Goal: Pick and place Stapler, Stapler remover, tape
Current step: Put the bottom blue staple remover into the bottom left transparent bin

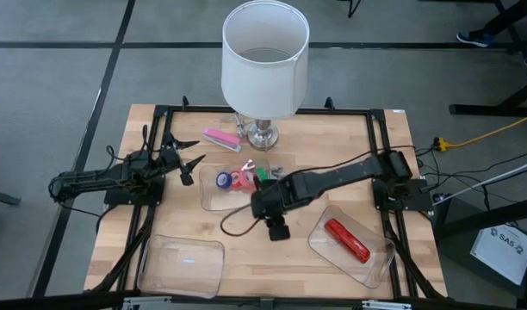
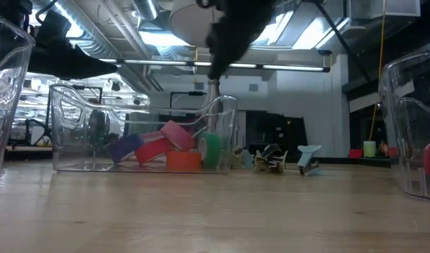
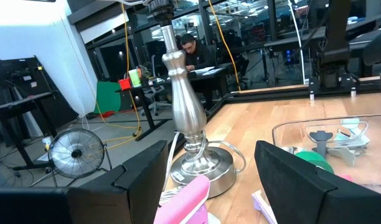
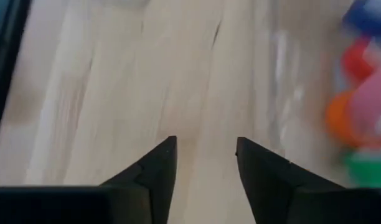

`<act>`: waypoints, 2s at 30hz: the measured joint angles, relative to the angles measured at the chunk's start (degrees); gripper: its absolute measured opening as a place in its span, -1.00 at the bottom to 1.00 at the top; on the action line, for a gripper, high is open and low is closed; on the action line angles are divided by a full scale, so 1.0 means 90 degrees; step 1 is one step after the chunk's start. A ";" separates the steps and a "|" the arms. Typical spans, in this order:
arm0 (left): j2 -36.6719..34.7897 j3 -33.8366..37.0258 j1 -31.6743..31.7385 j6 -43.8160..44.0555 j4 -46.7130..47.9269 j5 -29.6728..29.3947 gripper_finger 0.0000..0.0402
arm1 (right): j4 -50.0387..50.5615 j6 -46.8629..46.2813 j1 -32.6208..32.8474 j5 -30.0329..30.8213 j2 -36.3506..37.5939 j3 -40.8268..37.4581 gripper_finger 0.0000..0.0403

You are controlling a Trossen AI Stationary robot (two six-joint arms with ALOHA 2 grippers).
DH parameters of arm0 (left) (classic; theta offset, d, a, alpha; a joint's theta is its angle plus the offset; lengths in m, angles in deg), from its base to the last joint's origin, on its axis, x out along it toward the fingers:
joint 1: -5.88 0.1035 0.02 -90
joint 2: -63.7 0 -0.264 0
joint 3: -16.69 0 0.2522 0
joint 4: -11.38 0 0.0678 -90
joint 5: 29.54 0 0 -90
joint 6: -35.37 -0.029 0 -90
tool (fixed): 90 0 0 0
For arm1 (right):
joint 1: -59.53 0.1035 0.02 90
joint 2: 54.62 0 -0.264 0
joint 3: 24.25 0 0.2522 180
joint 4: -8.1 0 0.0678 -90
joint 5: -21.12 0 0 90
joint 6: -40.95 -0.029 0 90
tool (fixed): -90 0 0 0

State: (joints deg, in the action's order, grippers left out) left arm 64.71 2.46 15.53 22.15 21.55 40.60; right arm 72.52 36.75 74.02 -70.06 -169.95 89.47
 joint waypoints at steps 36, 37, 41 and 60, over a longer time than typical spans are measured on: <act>-0.0001 0.0000 -0.0001 0.0000 0.0000 0.0000 0.19 | 0.0211 -0.1833 -0.0705 0.0013 0.1924 -0.3573 -0.11; -0.0001 -0.0001 -0.0001 0.0000 0.0000 0.0000 0.19 | 0.0102 -0.1983 -0.0778 -0.0220 0.2004 -0.3740 -0.11; -0.0001 0.0000 0.0000 -0.0001 0.0000 0.0000 0.19 | -0.0250 -0.2718 -0.1098 -0.0874 0.2240 -0.4165 -0.11; 0.0000 0.0000 0.0000 0.0000 0.0000 0.0000 0.19 | -0.0820 -0.3654 -0.1838 -0.1405 0.1816 -0.4388 -0.11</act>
State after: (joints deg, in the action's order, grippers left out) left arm 64.71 2.46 15.53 22.15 21.55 40.60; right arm 65.14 3.86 57.48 -82.71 -153.61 49.97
